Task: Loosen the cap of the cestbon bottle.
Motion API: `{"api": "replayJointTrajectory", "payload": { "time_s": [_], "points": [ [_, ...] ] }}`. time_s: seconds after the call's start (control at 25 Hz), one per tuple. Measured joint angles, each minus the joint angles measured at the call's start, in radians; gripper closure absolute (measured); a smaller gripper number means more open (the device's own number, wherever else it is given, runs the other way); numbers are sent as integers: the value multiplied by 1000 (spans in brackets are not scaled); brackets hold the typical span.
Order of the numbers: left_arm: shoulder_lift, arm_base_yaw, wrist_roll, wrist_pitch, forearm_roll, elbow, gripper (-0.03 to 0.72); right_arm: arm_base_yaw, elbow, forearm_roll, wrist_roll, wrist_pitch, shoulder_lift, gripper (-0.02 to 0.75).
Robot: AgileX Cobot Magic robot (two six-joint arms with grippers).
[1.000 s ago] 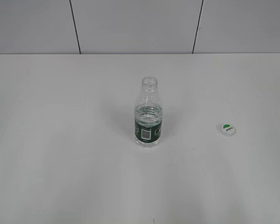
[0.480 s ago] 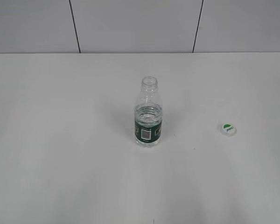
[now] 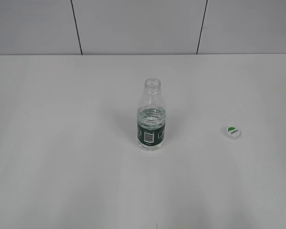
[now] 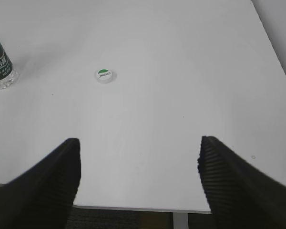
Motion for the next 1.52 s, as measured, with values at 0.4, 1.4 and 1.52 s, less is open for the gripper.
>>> {"api": "replayJointTrajectory", "payload": {
  "time_s": [0.4, 1.4, 1.52],
  "points": [
    [0, 19, 0, 0, 0, 0, 124, 0, 0, 0, 0, 0, 0, 149],
    [0, 19, 0, 0, -7, 0, 161, 0, 0, 0, 1, 0, 0, 150],
    [0, 19, 0, 0, -7, 0, 165, 0, 0, 0, 1, 0, 0, 150]
  ]
}}
